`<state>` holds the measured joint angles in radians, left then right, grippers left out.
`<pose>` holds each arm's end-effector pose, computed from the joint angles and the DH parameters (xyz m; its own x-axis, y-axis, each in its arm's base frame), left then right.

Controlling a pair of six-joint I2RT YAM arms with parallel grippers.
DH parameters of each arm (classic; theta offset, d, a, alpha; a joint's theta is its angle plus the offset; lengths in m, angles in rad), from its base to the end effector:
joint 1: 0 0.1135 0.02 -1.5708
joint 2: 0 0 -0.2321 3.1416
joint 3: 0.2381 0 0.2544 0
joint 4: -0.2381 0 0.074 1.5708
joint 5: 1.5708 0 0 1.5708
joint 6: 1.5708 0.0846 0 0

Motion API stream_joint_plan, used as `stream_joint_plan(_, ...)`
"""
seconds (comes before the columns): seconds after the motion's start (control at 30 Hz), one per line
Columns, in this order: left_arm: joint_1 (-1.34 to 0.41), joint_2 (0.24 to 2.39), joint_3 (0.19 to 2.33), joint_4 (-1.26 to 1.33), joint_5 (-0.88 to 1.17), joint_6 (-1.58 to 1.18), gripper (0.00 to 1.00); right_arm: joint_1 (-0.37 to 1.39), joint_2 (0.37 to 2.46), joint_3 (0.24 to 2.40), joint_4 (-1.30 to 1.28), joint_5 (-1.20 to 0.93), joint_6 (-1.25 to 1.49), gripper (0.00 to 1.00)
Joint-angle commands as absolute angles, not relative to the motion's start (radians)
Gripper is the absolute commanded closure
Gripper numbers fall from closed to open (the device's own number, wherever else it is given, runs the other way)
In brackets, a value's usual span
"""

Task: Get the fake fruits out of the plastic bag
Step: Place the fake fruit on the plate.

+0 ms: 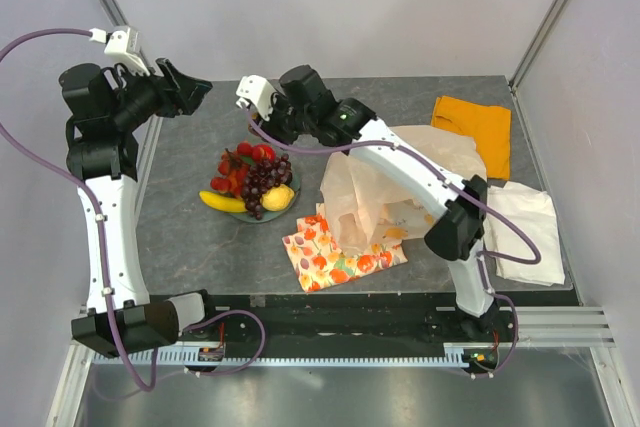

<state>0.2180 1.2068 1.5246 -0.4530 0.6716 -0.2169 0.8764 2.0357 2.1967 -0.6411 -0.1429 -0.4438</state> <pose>0.2969 0.0118 0.4457 -0.2216 -0.2216 -0.9496 0.3942 0.8703 -0.2951 0.3097 0.3907 0.3470 0.0944 -0.5508 -0.8293 -0.8868 0.3320 -0.3214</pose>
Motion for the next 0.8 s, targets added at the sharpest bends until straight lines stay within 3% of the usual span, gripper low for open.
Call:
stream_joint_plan(0.0,0.224,1.215,1.563,-0.411,0.707,-0.253,0.24,0.888,2.178,2.255,-0.652,-0.117,-0.457,0.62)
stream_joint_plan(0.43,0.239,1.183,1.508,-0.428,0.698,-0.230,0.24,0.888,2.316,2.339,-0.629,-0.156,-0.423,0.52)
stream_joint_plan(0.77,0.245,1.177,1.505,-0.428,0.699,-0.232,0.24,0.897,2.318,2.312,-0.621,-0.143,-0.391,0.18)
